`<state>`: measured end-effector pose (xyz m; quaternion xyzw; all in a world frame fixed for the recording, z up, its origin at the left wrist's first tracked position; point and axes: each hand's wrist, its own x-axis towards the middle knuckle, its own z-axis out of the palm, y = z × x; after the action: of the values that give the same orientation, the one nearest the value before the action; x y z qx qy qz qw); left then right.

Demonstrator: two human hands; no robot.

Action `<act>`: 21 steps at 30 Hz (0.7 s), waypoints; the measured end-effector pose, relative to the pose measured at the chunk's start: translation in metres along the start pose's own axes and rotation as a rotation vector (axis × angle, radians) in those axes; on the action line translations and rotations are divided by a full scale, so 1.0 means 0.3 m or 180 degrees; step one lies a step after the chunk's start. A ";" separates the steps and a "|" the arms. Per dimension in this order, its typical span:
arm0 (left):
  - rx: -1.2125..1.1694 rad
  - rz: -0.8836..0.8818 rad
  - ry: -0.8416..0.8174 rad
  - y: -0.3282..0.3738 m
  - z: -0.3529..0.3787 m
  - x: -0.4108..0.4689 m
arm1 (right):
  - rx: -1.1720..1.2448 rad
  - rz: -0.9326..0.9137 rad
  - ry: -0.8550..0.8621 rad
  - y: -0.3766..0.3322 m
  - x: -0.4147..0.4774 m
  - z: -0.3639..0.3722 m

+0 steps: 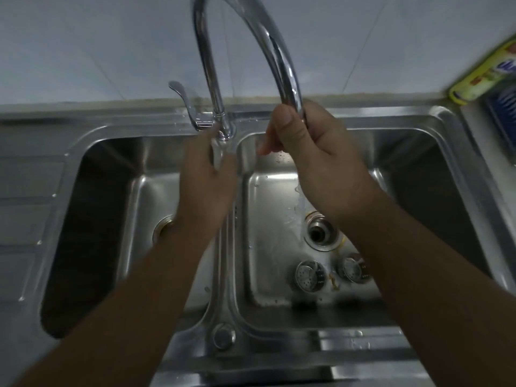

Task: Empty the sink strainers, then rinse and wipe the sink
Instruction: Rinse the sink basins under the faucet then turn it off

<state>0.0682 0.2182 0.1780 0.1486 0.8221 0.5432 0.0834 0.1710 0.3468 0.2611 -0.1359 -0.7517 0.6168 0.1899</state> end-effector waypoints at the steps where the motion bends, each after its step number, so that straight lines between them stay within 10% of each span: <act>1: -0.0147 -0.0076 -0.0089 -0.008 0.012 -0.093 | -0.0005 0.0010 -0.0022 0.003 0.004 -0.009; 15: -0.1415 -0.2263 -0.0957 -0.138 0.257 -0.262 | 0.0128 -0.0427 -0.0101 0.073 0.072 -0.068; 21: -0.2413 -0.2353 -0.1028 -0.185 0.426 -0.182 | -0.0279 0.0485 -0.0368 0.323 -0.019 -0.064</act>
<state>0.1492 0.2906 0.0750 -0.1089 0.5432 0.7060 0.4413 0.1821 0.3807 0.1688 -0.1651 -0.7751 0.6028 0.0927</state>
